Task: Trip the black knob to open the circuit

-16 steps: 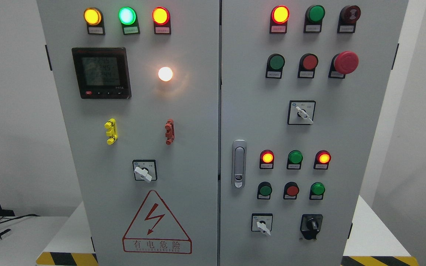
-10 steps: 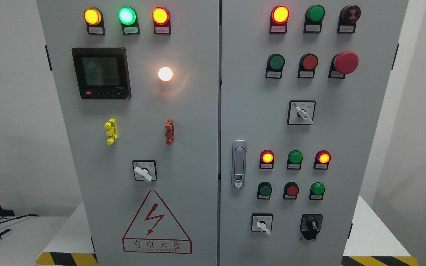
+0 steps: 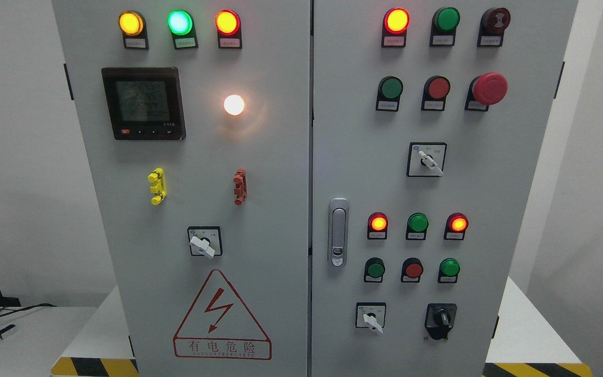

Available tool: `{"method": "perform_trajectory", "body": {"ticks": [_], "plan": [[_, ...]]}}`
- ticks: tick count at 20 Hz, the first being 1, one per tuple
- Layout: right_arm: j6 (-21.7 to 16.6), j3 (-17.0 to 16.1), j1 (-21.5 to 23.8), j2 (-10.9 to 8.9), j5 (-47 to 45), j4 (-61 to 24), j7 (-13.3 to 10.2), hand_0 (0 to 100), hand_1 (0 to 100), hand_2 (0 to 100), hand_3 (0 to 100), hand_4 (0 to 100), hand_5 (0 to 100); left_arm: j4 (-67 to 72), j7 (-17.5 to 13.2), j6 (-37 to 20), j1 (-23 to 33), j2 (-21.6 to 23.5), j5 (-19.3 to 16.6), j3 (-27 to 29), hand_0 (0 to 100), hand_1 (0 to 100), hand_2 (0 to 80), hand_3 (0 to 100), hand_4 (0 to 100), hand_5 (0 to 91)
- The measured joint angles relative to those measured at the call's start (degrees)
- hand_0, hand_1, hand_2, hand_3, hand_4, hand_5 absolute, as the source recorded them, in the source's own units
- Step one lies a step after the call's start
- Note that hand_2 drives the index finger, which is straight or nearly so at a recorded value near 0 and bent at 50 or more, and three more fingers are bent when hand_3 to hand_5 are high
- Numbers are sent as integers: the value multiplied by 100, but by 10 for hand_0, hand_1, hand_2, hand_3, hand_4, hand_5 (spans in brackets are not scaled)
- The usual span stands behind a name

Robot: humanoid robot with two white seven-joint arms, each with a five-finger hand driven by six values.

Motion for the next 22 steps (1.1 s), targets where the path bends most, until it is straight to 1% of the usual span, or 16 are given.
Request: {"method": "perform_trajectory", "body": {"ticks": [3,4,5,7,9,11,12,13,14,15,17,18,19,20,22], "plan": [[-45,-129,130,33,0,-184,18,206,229,0,0,26,0,0,0,0,0,0,0,0,120,389,0,0,0,0],[-92,-200,185,46,0,-273,38,210,227,0,0,44,0,0,0,0,0,0,0,0,120,389,0,0,0,0],[-187,-276,253,64,0,-386,7,214,226,0,0,66,0,0,0,0,0,0,0,0,120,389,0,0,0,0],[-400,-418,407,90,0,-635,-137,218,234,0,0,103,0,0,0,0,0,0,0,0,120,389,0,0,0,0],[-693,-522,542,113,0,-877,-329,223,252,0,43,175,48,0,0,0,0,0,0,0,120,389,0,0,0,0],[-1098,-613,680,170,0,-1147,-493,229,301,0,208,260,160,1,0,0,0,0,0,0,120,389,0,0,0,0],[-1314,-655,750,201,0,-1294,-582,232,305,0,211,262,171,1,0,0,0,0,0,0,120,389,0,0,0,0],[-1525,-690,815,233,0,-1435,-660,244,336,20,277,283,223,1,0,0,0,0,0,0,120,389,0,0,0,0],[-1740,-722,878,263,0,-1568,-716,262,373,80,323,308,269,1,0,0,0,0,0,0,120,389,0,0,0,0],[-2018,-752,945,290,0,-1714,-778,270,389,114,341,316,283,2,0,0,0,0,0,0,120,389,0,0,0,0],[-2596,-808,1056,337,0,-1980,-877,281,430,264,409,366,344,1,0,0,0,0,0,0,120,389,0,0,0,0],[-2912,-834,1107,358,0,-2105,-958,282,438,302,430,381,358,2,0,0,0,0,0,0,120,389,0,0,0,0],[-3227,-860,1160,376,0,-2242,-1064,284,455,338,458,411,399,2,0,1,0,-1,0,0,120,389,0,0,0,0],[-3533,-885,1224,396,0,-2385,-1156,288,468,358,487,438,443,2,0,1,0,-1,0,0,120,389,0,0,0,0],[-4070,-924,1345,423,0,-2665,-1310,292,476,367,518,467,462,1,0,1,0,-1,0,0,120,389,0,0,0,0]]}}
